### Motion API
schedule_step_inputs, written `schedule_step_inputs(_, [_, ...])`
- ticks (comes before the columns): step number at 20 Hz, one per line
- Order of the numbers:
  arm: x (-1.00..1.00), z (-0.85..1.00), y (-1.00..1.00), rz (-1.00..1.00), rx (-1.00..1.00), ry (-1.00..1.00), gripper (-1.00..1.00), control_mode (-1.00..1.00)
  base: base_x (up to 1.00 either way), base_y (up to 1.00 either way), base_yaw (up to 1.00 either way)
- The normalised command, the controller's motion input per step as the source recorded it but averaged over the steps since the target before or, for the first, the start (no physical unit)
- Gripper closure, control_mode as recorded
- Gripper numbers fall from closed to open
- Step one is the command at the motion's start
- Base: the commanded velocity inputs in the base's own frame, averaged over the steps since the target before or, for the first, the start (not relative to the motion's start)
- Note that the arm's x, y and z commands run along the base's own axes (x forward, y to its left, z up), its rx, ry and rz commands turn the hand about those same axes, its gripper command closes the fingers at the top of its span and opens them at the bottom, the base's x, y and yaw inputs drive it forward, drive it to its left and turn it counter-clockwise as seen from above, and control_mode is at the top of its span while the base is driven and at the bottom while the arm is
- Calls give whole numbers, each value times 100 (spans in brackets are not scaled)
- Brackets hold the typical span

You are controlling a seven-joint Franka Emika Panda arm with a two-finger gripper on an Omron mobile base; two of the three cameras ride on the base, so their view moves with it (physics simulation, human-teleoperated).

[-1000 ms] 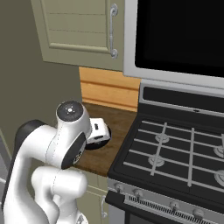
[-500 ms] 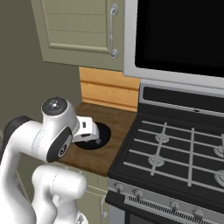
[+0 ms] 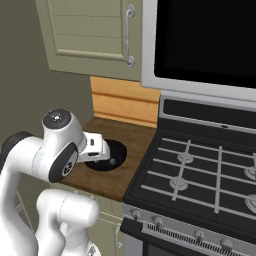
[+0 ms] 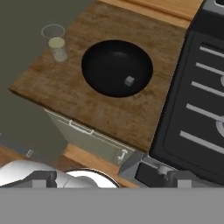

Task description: Grab a lemon wedge from the fridge and one ice cube from the ice bowl, and put them in the glass of lemonade.

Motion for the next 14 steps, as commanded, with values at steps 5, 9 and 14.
schedule_step_inputs(5, [-7,-5,0,-1,0,0,-100,100,-48,0,-4])
schedule_step_inputs(9, [0,0,0,0,0,0,-100,100,-87,13,-2])
schedule_step_inputs(14, [0,0,0,0,0,0,-100,100,-52,55,0])
